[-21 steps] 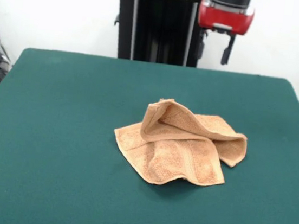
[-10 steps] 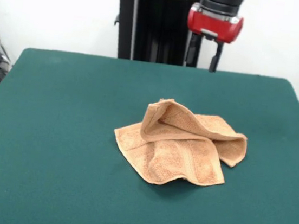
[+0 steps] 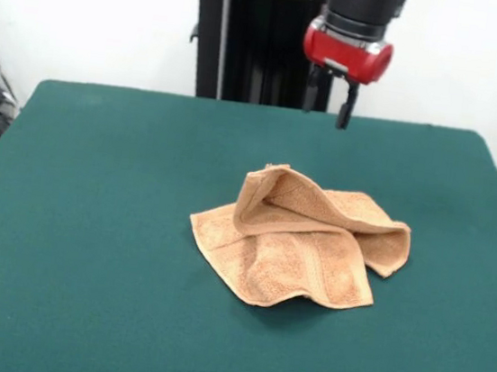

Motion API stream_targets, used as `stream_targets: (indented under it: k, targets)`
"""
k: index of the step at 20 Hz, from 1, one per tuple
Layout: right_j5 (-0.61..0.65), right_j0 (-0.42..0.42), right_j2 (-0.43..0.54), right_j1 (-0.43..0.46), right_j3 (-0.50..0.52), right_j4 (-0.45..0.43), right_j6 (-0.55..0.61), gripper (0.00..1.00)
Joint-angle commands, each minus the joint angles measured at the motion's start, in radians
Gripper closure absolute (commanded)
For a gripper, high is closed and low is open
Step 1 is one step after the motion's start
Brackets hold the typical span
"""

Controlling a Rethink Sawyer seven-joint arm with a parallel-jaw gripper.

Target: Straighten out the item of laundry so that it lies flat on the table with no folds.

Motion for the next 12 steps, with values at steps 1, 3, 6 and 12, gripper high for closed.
stream_targets:
  k: [1,3,6,12]
  targets:
    - [-0.065,0.024,0.015,0.036,0.026,0.078,0.296,0.00]
    - [-0.062,0.018,0.012,0.047,0.016,0.078,0.294,0.00]
    - [-0.067,0.002,0.017,0.064,0.002,0.069,0.290,0.00]
    - [-0.052,0.011,-0.008,0.112,-0.042,0.085,0.283,0.00]
